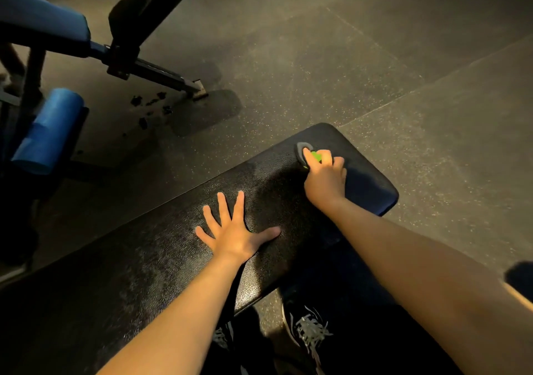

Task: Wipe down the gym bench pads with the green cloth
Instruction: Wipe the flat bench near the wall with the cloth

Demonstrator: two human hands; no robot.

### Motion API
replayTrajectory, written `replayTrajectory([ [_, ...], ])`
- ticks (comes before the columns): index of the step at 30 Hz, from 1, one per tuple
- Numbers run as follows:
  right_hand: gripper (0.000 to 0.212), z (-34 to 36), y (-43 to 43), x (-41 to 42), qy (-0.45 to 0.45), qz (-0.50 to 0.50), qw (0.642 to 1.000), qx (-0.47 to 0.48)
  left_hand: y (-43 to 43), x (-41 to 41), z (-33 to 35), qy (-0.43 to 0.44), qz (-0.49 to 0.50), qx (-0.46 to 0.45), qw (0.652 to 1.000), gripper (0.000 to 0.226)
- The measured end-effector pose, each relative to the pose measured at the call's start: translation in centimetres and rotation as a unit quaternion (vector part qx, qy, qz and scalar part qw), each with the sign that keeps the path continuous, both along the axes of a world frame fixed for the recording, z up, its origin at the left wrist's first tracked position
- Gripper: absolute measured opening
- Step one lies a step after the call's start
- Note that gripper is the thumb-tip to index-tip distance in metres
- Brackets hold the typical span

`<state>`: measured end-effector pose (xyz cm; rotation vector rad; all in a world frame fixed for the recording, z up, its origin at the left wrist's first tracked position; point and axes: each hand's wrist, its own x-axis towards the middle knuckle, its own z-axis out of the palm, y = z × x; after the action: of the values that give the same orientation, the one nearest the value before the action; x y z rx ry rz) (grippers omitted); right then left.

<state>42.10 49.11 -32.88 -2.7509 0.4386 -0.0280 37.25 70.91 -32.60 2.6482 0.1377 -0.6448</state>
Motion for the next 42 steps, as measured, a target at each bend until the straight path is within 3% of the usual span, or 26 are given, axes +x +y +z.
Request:
replayTrajectory([
  [2,0.064,0.6,1.2,-0.2,0.022,-0.014,1.000,0.000,-0.1,0.0,-0.1,-0.001,0.006,0.005,1.000,0.127],
  [7,0.064,0.4,6.2,-2.8,0.019,0.256,0.967,-0.005,-1.2,0.3,-0.2,-0.037,0.077,0.007,0.996,0.098],
  [10,0.062,0.5,5.0,-1.6,0.012,0.329,0.944,-0.037,-1.7,0.9,0.0,-0.047,0.112,0.007,0.993,0.097],
  [13,0.066,0.6,2.6,1.2,0.013,0.269,0.960,-0.081,-1.8,1.6,0.0,-0.016,0.099,0.012,0.995,0.101],
  [16,0.062,0.0,1.2,3.7,-0.014,0.119,0.992,-0.051,-1.5,1.9,-0.2,0.002,0.099,0.012,0.995,0.104],
  [18,0.062,-0.4,2.4,4.8,-0.017,0.076,0.997,-0.022,-1.7,2.4,-0.1,0.018,0.108,0.004,0.994,0.107],
  [21,0.058,-0.7,6.6,5.6,-0.026,0.179,0.983,-0.018,-2.3,3.9,0.3,0.049,0.132,0.001,0.990,0.109],
  [25,0.061,-1.3,8.5,6.1,-0.002,0.354,0.934,-0.052,-2.7,5.5,0.2,0.075,0.144,0.012,0.987,0.111],
  [27,0.061,-0.9,7.1,7.3,-0.021,0.347,0.934,-0.084,-2.7,5.3,0.6,0.081,0.138,0.013,0.987,0.122],
  [31,0.040,-0.2,2.1,10.8,-0.004,0.204,0.973,-0.105,-2.5,5.4,1.0,0.082,0.132,-0.008,0.988,0.127],
  [34,0.033,-0.4,1.2,11.3,-0.012,0.134,0.990,-0.052,-2.4,5.4,0.7,0.076,0.127,-0.005,0.989,0.128],
  [37,0.032,-0.4,5.0,10.1,-0.043,0.182,0.982,-0.005,-2.6,5.3,0.5,0.066,0.125,0.003,0.990,0.128],
  [42,0.048,-1.0,9.5,7.7,-0.032,0.313,0.942,0.119,-2.6,5.4,0.6,0.072,0.115,0.016,0.991,0.125],
])
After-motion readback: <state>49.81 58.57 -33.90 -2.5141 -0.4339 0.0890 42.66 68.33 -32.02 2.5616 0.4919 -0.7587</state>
